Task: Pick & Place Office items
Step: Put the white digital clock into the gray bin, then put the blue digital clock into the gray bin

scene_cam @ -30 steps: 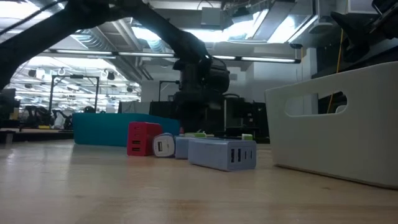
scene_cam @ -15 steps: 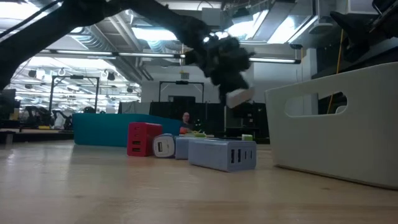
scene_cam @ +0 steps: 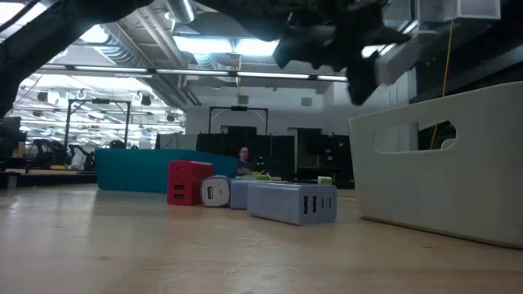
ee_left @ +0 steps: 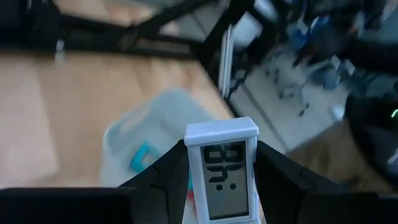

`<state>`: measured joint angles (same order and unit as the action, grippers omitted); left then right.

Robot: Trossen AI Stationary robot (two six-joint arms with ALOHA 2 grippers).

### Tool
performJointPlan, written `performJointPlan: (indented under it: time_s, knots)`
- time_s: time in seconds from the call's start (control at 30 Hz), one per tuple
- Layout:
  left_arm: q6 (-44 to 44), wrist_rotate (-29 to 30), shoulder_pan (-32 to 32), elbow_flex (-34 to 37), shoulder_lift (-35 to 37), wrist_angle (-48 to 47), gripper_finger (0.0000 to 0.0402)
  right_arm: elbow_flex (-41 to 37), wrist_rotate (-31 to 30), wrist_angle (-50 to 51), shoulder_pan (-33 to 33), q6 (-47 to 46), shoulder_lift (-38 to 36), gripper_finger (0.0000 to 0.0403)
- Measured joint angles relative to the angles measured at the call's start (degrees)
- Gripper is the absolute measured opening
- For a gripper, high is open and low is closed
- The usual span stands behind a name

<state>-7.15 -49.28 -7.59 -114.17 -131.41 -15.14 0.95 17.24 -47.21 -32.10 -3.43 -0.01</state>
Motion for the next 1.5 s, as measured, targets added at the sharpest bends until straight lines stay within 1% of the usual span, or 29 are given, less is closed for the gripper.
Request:
performJointPlan:
  time_s: [0.07, 0.1, 0.17, 0.27, 0.37, 0.53, 0.83, 1.0, 1.07, 1.1, 1.13, 1.27, 1.33, 1.4, 1.5]
  knots:
    - [-3.90, 0.03, 0.56, -0.13, -0.59, 5.06, 0.0143, 0.00, 1.66, -0.12, 0.00, 0.37, 0.00, 0.0286]
    - [-5.05, 0.23, 0.81, -0.12, -0.65, 5.19, 0.0143, 0.00, 1.73, -0.10, 0.00, 0.91, 0.00, 0.0286]
    - [-4.81, 1.63, 1.60, -0.11, -0.99, 4.36, 0.0143, 0.00, 2.03, 0.03, 0.00, 1.72, 0.00, 0.0286]
    - [-4.15, 2.48, 3.32, 0.00, -2.45, 2.94, 0.0143, 0.00, 4.07, 0.07, 0.00, 2.66, 0.00, 0.0286]
    - [-5.27, 3.05, 5.18, 0.00, -4.59, 4.87, 0.0143, 0.00, 4.46, 0.05, 0.02, 2.85, 0.00, 0.0286]
    - [-8.41, 3.11, 7.54, -0.07, -7.75, 11.07, 0.0143, 0.00, 4.42, 0.05, 0.00, 2.65, 0.00, 0.0286]
    - [-8.57, 2.77, 8.75, -0.11, -11.85, 10.04, 0.0143, 0.00, 4.21, 0.05, 0.00, 1.48, 0.00, 0.0286]
    - [-8.62, 1.36, 8.71, -0.09, -12.18, 10.19, 0.0143, 0.00, 4.21, 0.05, 0.00, 1.48, 0.00, 0.0286]
    - [-8.62, 2.19, 8.71, -0.09, -12.18, 10.26, 0.0144, 0.00, 4.21, 0.05, 0.00, 1.39, 0.00, 0.0286]
    - [-8.64, 2.36, 8.71, -0.09, -12.18, 10.63, 0.0151, 0.00, 4.21, 0.05, 0.00, 1.34, 0.00, 0.0286]
    - [-8.62, 2.72, 8.74, -0.09, -12.18, 10.79, 0.0167, 0.00, 4.21, 0.05, 0.00, 1.34, 0.00, 0.0286]
    - [-8.63, 2.95, 8.74, -0.09, -12.12, 10.87, 0.0248, 0.00, 4.21, 0.03, 0.00, 1.34, 0.00, 0.0286]
    - [-8.62, 2.85, 8.74, -0.12, -12.07, 10.95, 0.0275, 0.00, 4.21, 0.04, 0.00, 1.34, 0.00, 0.0286]
    - [-8.62, 2.85, 8.74, -0.13, -12.03, 11.21, 0.0289, 0.00, 4.21, 0.03, 0.00, 1.35, 0.00, 0.0286]
    - [-8.69, 2.99, 8.62, -0.11, -11.92, 11.84, 0.0293, 0.00, 4.21, 0.05, 0.00, 1.36, 0.00, 0.0286]
